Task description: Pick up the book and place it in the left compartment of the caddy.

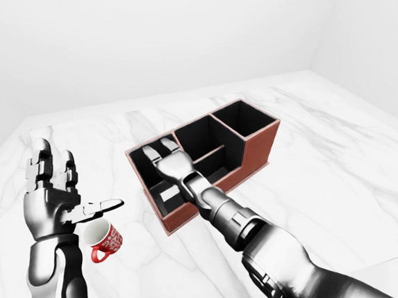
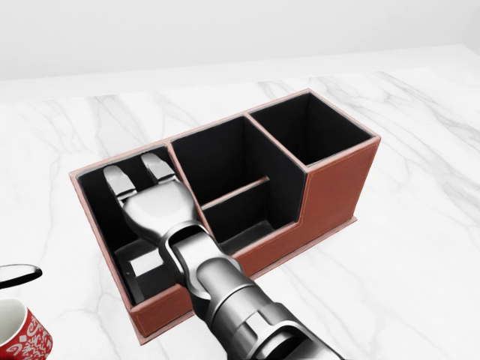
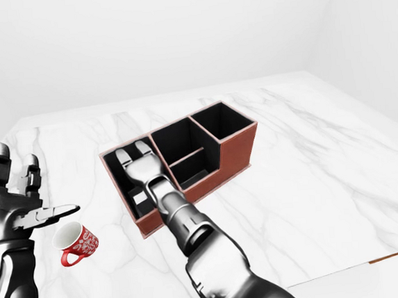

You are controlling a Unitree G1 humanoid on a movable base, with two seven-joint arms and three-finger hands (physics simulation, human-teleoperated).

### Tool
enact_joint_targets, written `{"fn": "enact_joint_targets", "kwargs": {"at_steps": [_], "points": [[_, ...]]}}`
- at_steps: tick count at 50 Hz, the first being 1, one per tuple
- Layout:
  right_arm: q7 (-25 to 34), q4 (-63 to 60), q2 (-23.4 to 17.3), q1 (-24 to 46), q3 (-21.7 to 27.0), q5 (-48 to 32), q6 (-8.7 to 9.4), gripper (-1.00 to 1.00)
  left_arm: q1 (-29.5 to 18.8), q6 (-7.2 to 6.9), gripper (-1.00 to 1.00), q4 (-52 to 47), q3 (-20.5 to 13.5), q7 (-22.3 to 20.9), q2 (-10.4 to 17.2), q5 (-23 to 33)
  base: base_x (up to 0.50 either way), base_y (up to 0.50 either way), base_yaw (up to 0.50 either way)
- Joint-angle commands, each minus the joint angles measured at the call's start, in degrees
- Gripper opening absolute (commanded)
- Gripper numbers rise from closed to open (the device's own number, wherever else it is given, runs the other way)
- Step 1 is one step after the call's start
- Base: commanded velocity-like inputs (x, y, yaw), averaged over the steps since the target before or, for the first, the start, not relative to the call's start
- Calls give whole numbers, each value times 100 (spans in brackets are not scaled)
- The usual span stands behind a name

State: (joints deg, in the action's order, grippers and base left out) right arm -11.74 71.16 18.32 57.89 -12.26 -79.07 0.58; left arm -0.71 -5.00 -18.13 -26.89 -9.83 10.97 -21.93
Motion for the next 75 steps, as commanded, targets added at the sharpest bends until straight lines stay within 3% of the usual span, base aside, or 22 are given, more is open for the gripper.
{"fn": "enact_joint_targets", "kwargs": {"at_steps": [1,9,14,18,25,30,39,45,52,59,75], "points": [[1840,-2977,-115,-1479,-511,-442,159,100,28,0,100,-35,33,21,-16,26,0,0,0],[3632,-6455,-460,-3018,-506,-651,-106,100,59,0,100,-143,134,12,-92,149,0,0,0],[4222,-7663,-665,-3344,-381,-403,-35,100,50,0,100,-168,217,25,-131,252,0,0,0],[4636,-8519,-802,-3450,-210,-161,127,100,61,0,100,-234,294,38,-165,335,0,0,0],[4712,-9279,-959,-3510,39,472,442,100,106,0,100,-376,400,20,-243,458,0,0,0],[4880,-9976,-1064,-3663,251,1209,442,100,180,0,100,-502,532,-27,-333,593,0,0,0],[4537,-10924,-1444,-4115,546,3006,442,100,258,0,100,-677,623,-89,-435,781,0,0,0],[4192,-12136,-1754,-4786,1151,4766,442,100,320,0,100,-786,610,-152,-473,752,0,0,0],[3536,-12619,-2054,-5376,1682,6128,442,100,427,0,100,-918,594,-241,-530,755,0,0,0],[3104,-12632,-2132,-5614,1924,6719,442,100,605,0,100,-1121,555,-475,-608,696,0,0,0],[2594,-13106,-2272,-5506,2317,7571,442,100,1018,0,100,-1986,132,-1260,-806,-129,0,0,0]]}}
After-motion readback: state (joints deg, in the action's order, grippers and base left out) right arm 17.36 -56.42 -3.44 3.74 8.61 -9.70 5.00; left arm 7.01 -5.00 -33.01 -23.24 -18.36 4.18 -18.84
